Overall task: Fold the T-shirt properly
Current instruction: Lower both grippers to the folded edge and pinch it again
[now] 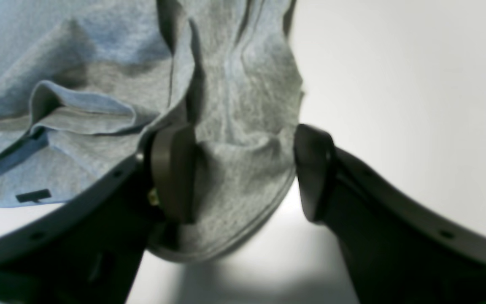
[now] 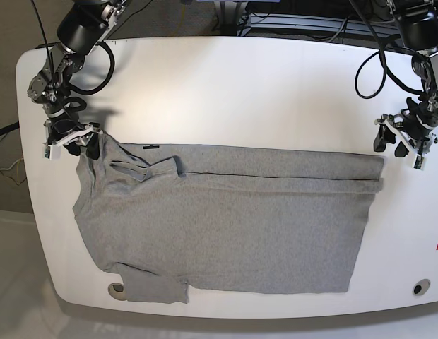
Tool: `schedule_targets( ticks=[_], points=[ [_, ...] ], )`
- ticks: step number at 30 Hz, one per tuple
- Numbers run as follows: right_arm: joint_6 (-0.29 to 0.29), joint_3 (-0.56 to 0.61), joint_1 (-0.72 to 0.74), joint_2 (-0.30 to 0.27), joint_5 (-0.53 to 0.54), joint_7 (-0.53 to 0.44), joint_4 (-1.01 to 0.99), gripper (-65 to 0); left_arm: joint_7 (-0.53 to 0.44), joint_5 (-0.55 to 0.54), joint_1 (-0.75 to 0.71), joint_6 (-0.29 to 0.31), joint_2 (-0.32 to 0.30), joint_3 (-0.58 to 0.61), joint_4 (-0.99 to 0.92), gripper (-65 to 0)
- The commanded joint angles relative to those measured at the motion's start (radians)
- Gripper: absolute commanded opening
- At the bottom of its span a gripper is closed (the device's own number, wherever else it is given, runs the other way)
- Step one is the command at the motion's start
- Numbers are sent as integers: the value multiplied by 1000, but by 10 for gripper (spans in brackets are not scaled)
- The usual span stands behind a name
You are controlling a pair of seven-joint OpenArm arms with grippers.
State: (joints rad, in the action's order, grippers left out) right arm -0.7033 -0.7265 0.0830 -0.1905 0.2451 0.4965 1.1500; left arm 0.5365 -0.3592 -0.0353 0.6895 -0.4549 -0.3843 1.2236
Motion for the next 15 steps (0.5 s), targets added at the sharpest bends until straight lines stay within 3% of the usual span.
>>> schedule_targets(
  ticks=[1, 9, 15],
  points=[
    [5, 5, 3, -3, -8, 37, 2, -291, -13, -23, 19, -5, -23, -10, 6, -274],
    [5, 10, 12, 16, -4, 42, 7, -304, 0, -26, 27, -7, -25, -9, -16, -272],
    [5, 13, 9, 20, -9, 31, 14, -397, 9, -26, 32, 5, -31, -8, -14, -277]
  ],
)
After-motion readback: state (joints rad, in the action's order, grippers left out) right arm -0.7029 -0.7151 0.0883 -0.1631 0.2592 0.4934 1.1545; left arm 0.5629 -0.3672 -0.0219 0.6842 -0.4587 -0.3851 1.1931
